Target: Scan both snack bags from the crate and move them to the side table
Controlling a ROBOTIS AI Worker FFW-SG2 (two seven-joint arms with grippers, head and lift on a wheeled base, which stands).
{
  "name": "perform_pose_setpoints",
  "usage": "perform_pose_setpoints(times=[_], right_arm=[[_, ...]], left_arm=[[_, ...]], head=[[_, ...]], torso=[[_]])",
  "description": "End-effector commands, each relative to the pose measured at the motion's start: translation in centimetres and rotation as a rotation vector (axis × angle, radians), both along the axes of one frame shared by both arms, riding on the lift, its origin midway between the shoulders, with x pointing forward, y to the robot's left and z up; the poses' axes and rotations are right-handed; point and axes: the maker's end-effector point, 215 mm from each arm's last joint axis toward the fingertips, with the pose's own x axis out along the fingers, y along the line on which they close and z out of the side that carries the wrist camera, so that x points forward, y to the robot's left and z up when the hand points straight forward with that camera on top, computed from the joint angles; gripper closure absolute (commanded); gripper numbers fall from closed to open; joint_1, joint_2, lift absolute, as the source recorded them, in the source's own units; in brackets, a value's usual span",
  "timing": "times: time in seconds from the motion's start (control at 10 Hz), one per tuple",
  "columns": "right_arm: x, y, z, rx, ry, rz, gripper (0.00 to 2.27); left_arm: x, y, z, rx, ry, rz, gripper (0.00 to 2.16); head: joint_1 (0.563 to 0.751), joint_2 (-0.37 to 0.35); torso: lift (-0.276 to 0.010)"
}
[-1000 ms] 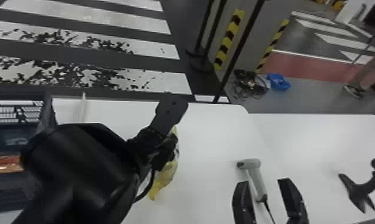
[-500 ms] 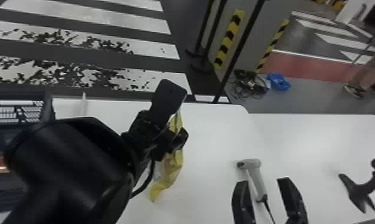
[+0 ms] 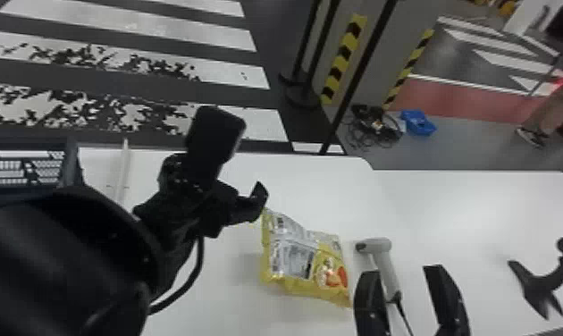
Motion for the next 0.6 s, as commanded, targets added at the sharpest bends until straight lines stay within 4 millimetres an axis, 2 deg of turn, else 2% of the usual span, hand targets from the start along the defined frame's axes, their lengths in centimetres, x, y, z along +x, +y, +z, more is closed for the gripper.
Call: perform_pose_setpoints(times=[0.0,0.2,0.3,0.4,0.5], right_arm=[[0.3,0.3,0.1,-0.006,-0.004,0.009,0.10],[1.2,1.3,-0.1,-0.015,0.009,0.039,0.11],[1.9,1.9,-0.7,-0.023,0.030,0.061,0.16],[3.2,2.0,-1.4,-0.029,0.058,0.086,0.29],[5.2,1.8,-3.1,-0.045,0.125,0.142,0.63]], left_arm=[[0.2,7.1,-0.5,-0.001,-0.013,0.103,0.01],[-0.5,15.4,-0.5,-0.008,-0.032,0.222,0.01],[-1.2,19.3,-0.4,-0.009,-0.040,0.273,0.01],[-2.3,22.8,-0.6,0.008,-0.044,0.316,0.01],[-3.5,25.9,-0.3,0.013,-0.048,0.353,0.01]], head=[[0.695,-0.350],[0.695,-0.350],[0.695,-0.300],[0.695,-0.226],[0.695,-0.187]], torso=[[-0.095],[-0.095],[-0.095],[-0.095],[-0.095]])
